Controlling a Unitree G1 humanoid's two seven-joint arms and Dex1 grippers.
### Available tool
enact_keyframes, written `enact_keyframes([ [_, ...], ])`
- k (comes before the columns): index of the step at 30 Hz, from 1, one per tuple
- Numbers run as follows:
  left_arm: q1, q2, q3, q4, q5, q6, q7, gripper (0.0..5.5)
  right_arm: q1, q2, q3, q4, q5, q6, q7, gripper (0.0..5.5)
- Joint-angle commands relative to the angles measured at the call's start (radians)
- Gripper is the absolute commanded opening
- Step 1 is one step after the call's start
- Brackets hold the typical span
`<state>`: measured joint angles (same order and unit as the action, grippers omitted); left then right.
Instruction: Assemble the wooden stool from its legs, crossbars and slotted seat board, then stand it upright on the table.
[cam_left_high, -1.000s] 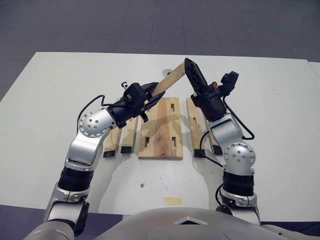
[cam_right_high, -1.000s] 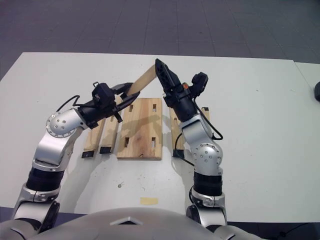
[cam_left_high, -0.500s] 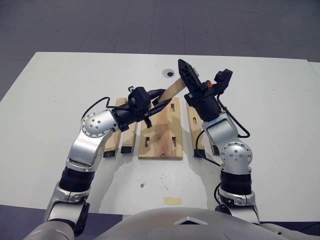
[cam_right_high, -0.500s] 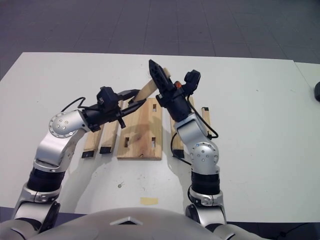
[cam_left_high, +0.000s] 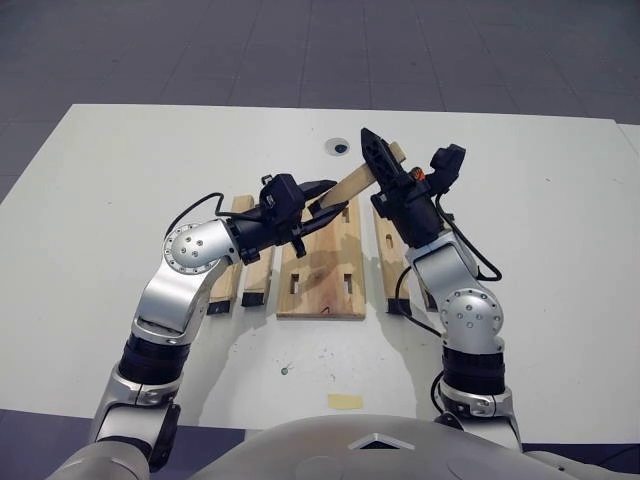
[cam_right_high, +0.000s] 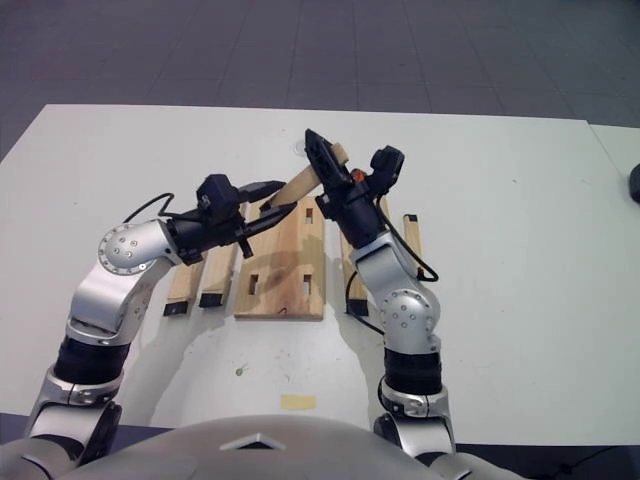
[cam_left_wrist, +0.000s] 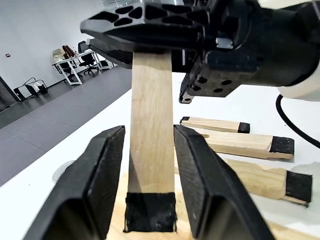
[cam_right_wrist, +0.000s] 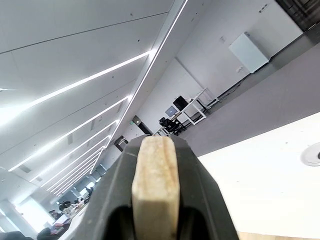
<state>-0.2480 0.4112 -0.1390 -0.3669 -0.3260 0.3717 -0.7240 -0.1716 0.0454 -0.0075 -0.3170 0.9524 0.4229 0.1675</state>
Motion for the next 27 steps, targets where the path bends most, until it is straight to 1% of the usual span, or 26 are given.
enact_keyframes([
  [1,-0.037,-0.026,0.213,-0.064,-0.297,0.232,0.092,2.48,0.078,-0.018,-0.108,-0.046,-0.030,-0.037,-0.077,0.41],
  [4,-0.095,-0.054,0.404,-0.026,-0.540,0.334,0.238,2.99,0.140,-0.027,-0.172,-0.108,-0.036,-0.044,-0.148,0.41],
  [5,-0.116,-0.068,0.452,0.000,-0.582,0.352,0.303,3.18,0.163,-0.029,-0.182,-0.121,-0.048,-0.044,-0.170,0.41],
  [7,-0.142,-0.090,0.486,0.054,-0.559,0.361,0.431,3.52,0.197,-0.019,-0.185,-0.125,-0.084,-0.041,-0.220,0.41],
  [8,-0.147,-0.091,0.476,0.080,-0.514,0.360,0.482,3.64,0.205,-0.010,-0.176,-0.119,-0.105,-0.039,-0.239,0.41],
  [11,-0.136,-0.105,0.435,0.118,-0.430,0.341,0.554,4.17,0.189,0.013,-0.142,-0.073,-0.188,-0.059,-0.266,0.41],
  [15,-0.123,-0.131,0.410,0.120,-0.393,0.334,0.586,4.76,0.150,0.006,-0.123,-0.002,-0.316,-0.102,-0.278,0.41],
  [19,-0.113,-0.139,0.401,0.124,-0.371,0.334,0.601,5.38,0.133,0.004,-0.130,0.038,-0.378,-0.124,-0.269,0.41],
  [27,-0.097,-0.157,0.394,0.117,-0.352,0.329,0.595,5.40,0.140,0.008,-0.118,0.017,-0.396,-0.115,-0.231,0.41],
])
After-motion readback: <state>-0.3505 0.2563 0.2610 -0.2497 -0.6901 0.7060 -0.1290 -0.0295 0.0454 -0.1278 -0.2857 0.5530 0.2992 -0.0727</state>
